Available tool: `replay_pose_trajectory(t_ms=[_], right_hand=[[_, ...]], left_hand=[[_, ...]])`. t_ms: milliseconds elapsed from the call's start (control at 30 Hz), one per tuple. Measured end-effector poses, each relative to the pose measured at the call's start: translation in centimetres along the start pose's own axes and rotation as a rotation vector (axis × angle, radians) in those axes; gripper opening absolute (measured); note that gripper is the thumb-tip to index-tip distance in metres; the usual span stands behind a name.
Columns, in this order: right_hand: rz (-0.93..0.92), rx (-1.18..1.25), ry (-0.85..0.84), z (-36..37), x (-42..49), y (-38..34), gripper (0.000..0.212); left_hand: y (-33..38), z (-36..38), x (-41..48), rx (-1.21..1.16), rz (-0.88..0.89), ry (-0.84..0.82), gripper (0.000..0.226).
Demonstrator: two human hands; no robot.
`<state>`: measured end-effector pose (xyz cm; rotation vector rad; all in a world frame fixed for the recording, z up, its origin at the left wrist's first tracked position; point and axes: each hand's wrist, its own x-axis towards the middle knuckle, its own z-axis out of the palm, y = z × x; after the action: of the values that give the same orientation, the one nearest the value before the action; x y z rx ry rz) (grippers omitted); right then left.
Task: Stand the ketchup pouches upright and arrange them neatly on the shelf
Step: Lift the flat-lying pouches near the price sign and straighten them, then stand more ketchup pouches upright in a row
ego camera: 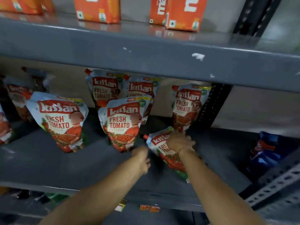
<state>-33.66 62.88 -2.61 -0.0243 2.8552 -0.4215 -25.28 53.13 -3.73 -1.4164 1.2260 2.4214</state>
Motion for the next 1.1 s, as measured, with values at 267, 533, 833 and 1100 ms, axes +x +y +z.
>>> replay_pose_trajectory(t_ms=[267,533,833,1100], right_hand=[[-0.049,0.215,0.079,-0.9,-0.6,2.6,0.038],[-0.354,0.913,0.585,-1.8,-2.3,3.9,0.043],[-0.279,1.685,0.144,-3.3,-0.3,3.0,0.031],[-0.220,1.831,0.358,-5.0,-0.6,3.3,0.026]], left_hand=[[-0.1,2.4,-0.2,0.257,0.073,-0.163,0.014],[2.3,2.4,-2.5,0.292,0.786,-0.192,0.034],[2.2,3.2,-1.7,0.200,0.838,-0.250,0.028],[2.7,6.4,-2.3,-0.020,0.771,-0.455,0.010]])
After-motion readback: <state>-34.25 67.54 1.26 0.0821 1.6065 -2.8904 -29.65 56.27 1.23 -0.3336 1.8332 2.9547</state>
